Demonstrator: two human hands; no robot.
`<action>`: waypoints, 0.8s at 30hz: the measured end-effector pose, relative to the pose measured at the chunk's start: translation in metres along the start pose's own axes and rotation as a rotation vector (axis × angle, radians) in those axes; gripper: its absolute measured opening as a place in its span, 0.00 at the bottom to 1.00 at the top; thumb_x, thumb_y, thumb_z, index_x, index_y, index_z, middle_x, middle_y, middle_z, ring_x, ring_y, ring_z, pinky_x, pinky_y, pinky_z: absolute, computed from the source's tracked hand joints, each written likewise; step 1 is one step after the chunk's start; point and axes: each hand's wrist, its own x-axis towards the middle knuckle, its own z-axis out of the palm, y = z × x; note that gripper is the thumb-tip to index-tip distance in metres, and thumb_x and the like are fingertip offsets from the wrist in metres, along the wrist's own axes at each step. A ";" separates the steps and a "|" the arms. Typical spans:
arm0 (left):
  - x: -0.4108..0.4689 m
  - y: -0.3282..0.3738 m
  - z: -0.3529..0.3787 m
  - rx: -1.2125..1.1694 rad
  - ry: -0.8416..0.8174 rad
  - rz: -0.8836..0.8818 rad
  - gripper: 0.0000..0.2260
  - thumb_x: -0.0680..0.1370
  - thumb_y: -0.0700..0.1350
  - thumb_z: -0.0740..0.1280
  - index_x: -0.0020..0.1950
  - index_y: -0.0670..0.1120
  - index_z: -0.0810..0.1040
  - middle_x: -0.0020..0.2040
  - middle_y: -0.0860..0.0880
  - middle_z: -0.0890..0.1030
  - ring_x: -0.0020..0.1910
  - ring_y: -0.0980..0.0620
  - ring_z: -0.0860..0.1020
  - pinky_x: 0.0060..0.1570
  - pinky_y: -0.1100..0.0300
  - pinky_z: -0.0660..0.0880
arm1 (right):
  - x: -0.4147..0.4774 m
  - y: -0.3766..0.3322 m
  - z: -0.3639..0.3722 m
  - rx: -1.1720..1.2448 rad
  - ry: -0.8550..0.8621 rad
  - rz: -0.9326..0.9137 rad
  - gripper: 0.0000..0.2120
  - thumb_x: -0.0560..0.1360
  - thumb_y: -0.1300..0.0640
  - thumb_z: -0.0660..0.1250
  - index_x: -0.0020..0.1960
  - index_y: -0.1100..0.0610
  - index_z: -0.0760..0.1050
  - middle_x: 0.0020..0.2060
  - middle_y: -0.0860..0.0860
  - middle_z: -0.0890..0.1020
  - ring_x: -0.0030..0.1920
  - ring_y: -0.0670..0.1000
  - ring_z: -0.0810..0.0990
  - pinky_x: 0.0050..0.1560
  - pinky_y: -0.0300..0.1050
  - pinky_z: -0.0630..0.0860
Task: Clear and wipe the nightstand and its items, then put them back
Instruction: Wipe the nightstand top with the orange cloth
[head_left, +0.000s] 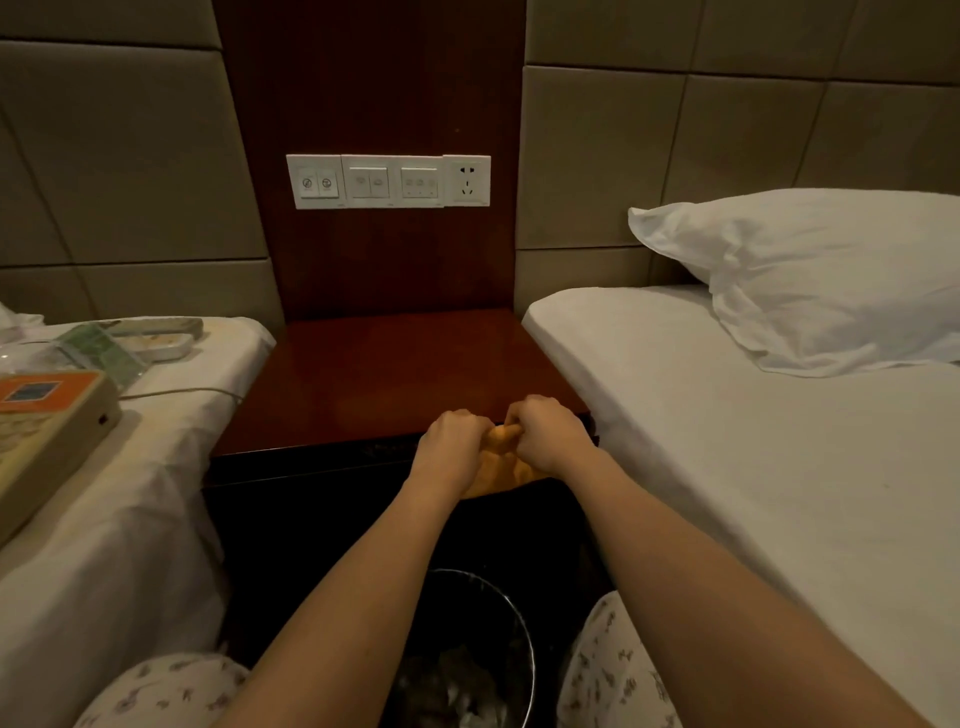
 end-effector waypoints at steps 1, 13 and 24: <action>0.001 0.000 0.000 0.014 0.012 0.009 0.15 0.79 0.35 0.57 0.61 0.45 0.77 0.56 0.44 0.74 0.57 0.44 0.73 0.54 0.52 0.74 | 0.000 -0.001 0.002 -0.032 0.030 -0.013 0.05 0.74 0.65 0.61 0.44 0.56 0.69 0.43 0.51 0.69 0.46 0.54 0.71 0.39 0.46 0.67; -0.013 -0.027 -0.015 0.012 -0.208 -0.050 0.13 0.73 0.36 0.61 0.53 0.43 0.81 0.51 0.42 0.81 0.42 0.47 0.75 0.41 0.55 0.76 | -0.004 -0.027 0.024 0.084 -0.192 -0.017 0.04 0.74 0.65 0.60 0.45 0.58 0.72 0.34 0.54 0.71 0.33 0.52 0.68 0.30 0.43 0.66; -0.011 -0.052 0.005 0.019 -0.071 -0.133 0.17 0.76 0.32 0.59 0.61 0.46 0.79 0.49 0.45 0.80 0.41 0.49 0.74 0.39 0.61 0.73 | 0.015 -0.043 0.045 -0.059 -0.081 0.020 0.12 0.77 0.66 0.58 0.58 0.62 0.74 0.54 0.58 0.76 0.53 0.58 0.76 0.50 0.51 0.76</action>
